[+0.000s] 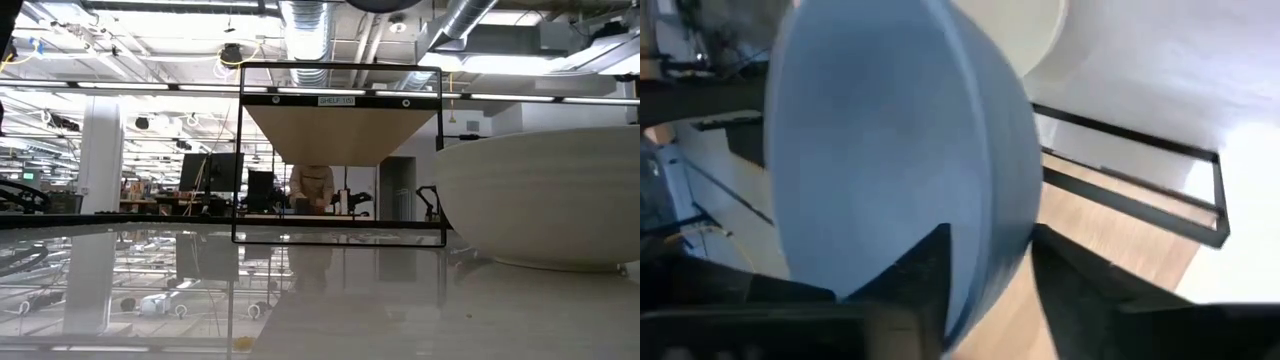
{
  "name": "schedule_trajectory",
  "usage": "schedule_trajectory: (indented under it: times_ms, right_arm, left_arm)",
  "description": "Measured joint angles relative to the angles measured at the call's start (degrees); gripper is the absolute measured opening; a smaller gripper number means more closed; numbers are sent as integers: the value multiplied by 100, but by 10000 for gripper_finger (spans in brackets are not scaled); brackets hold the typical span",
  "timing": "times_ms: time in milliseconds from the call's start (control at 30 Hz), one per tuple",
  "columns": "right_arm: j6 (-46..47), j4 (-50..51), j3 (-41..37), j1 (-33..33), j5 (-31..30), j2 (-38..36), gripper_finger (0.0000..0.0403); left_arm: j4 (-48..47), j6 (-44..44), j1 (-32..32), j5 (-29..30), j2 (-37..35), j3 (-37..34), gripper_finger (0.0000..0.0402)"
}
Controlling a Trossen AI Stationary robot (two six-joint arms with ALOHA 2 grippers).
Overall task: Place and stack bowls onto a shelf
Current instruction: Put the dark blue bowl on the shelf
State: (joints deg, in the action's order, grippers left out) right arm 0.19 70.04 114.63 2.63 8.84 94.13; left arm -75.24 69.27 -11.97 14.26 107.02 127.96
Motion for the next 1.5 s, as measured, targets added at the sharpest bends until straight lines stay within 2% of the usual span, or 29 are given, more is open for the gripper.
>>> schedule_trajectory:
  times_ms: [167,300,400,733,867,1033,1133,1500]
  right_arm:
    - [-36,-15,0,2,7,0,27]
    - [-51,-36,2,7,3,-4,27]
    - [-60,-62,2,9,-13,-4,32]
    - [-133,-186,2,9,-197,-22,107]
    - [-194,-338,-2,6,-432,-83,157]
    - [-306,-340,-4,2,-463,-79,238]
    - [-428,-432,-4,11,-468,-79,270]
    - [-800,-1078,-15,94,-570,-529,281]
  left_arm:
    - [32,209,0,-25,9,-4,44]
    - [54,329,2,151,105,-6,8]
    - [83,332,12,243,176,-19,6]
    - [121,58,25,420,207,-15,0]
    - [182,-113,35,523,173,-2,0]
    - [118,-191,37,597,170,-2,1]
    - [14,-272,39,597,167,4,1]
    - [-402,-450,58,376,26,-1,1]
